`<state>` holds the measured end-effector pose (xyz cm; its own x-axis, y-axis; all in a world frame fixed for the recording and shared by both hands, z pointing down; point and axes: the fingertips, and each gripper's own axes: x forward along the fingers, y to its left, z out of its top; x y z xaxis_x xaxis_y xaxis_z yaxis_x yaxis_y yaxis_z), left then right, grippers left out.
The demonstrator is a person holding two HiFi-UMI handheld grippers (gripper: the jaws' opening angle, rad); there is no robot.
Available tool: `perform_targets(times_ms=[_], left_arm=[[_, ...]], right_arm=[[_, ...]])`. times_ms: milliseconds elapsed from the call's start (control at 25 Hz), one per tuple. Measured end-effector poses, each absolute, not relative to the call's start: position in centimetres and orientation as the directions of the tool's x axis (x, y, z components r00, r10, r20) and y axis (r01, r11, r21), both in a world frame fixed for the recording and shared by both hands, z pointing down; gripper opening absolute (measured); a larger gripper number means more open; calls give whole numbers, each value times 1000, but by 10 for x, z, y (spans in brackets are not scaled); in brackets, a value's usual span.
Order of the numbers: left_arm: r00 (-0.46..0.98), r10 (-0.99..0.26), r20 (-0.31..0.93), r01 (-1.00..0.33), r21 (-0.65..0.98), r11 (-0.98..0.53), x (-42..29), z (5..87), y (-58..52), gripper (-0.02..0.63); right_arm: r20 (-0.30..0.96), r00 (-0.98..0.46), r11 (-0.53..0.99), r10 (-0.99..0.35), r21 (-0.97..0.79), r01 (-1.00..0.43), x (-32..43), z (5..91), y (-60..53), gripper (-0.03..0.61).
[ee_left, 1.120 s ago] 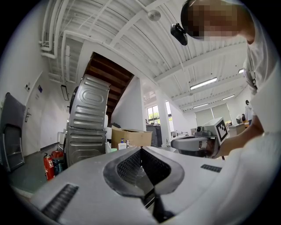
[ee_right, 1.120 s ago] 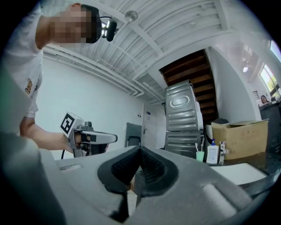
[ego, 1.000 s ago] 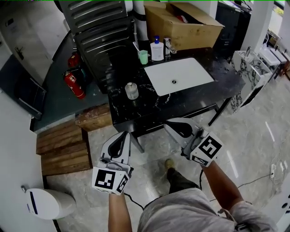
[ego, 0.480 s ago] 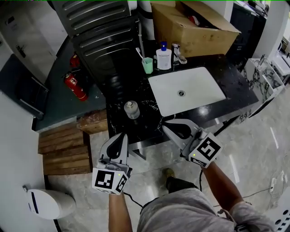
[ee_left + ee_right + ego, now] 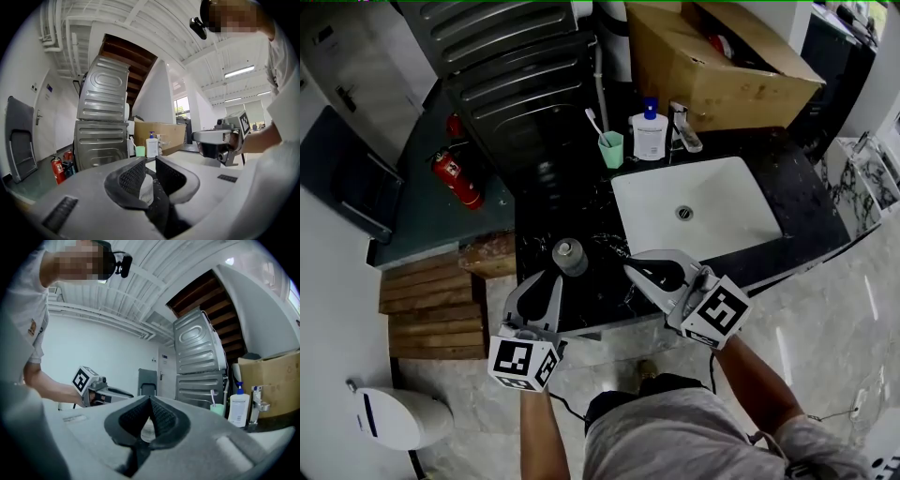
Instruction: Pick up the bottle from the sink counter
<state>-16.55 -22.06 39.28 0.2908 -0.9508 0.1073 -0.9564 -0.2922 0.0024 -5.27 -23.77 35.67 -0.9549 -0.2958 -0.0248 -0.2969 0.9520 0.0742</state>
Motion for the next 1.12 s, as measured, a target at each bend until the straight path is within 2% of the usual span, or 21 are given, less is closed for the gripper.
perform_targets(times_ms=[240,480,640,1120], left_arm=[[311,-933,180,-948,-12,-318,-170,408,-254,238],[357,-885,299,-924,-25,-381,-164,442,-281,344],[372,-861,347,-917,-11,-400,-166,459,-293,366],[427,-775,465,-881,23,-472,-158,496,-312,376]], right_arm=[[-10,-957,955,-290,65,-290,-60,359,-259,0],[4,-947,946,-320,56,-319,-64,364,-272,0],[10,-941,940,-339,52,-338,-67,364,-277,0],[22,-927,927,-374,36,-373,-69,373,-290,0]])
